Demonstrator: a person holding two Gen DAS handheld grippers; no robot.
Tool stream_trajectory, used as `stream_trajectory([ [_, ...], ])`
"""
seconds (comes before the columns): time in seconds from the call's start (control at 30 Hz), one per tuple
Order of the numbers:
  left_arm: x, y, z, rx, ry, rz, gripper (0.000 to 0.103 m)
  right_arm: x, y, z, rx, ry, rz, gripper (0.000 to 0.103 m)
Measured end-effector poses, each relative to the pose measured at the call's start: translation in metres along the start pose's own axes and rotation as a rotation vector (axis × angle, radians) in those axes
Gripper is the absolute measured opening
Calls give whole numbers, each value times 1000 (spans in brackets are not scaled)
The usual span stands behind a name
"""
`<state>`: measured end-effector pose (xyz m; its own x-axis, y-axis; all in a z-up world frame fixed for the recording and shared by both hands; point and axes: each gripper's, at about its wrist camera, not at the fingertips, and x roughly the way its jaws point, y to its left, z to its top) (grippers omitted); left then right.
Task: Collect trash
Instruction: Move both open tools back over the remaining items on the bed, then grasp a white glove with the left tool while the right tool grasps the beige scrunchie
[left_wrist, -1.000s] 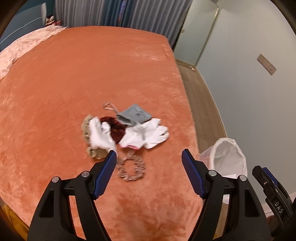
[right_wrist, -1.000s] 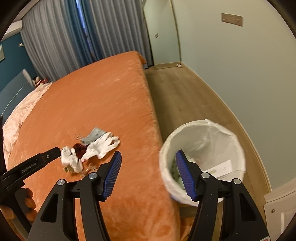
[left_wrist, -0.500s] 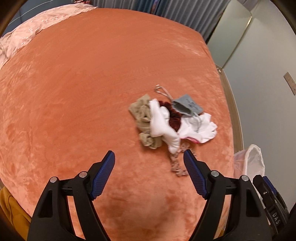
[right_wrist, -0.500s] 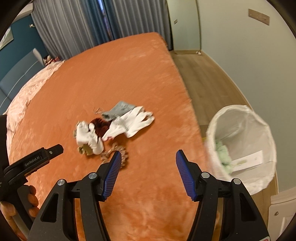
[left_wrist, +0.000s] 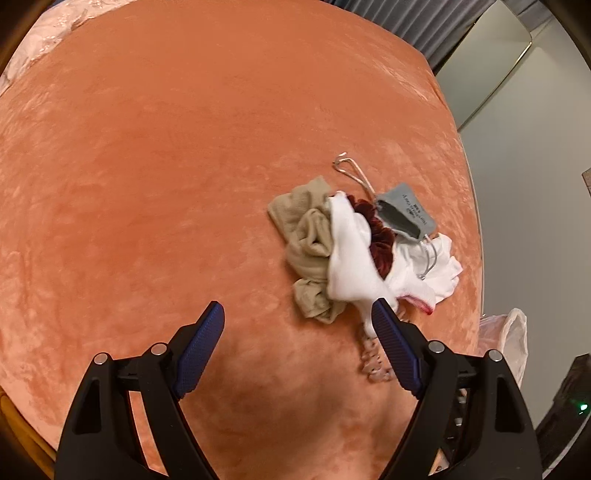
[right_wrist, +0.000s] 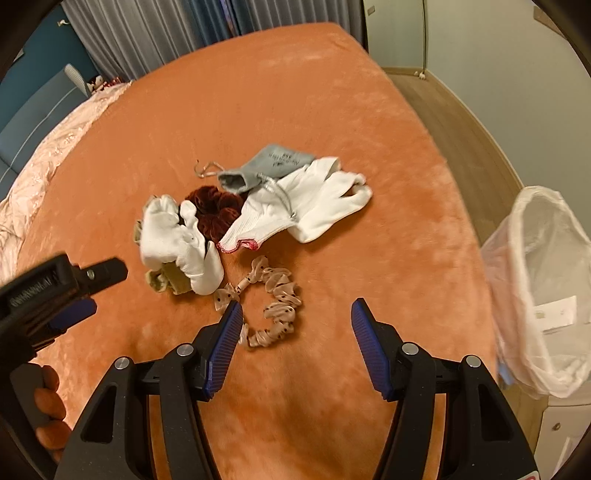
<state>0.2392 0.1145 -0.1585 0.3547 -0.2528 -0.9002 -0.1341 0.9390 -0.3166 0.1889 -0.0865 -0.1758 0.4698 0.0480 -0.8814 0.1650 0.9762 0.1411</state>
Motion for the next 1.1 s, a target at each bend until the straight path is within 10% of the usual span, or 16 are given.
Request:
stream_trajectory([
  [0.27,29,-26,18,8,52,-39,74,33,7,9,4,48,5,57],
  [0.6,37,-26,8,60,94,-36,13,50,4,-2,3,98,-7,18],
  [1.1,-36,-70,-23,164,-15,-78,12,-31,-16,-9,66,-33,57,14],
])
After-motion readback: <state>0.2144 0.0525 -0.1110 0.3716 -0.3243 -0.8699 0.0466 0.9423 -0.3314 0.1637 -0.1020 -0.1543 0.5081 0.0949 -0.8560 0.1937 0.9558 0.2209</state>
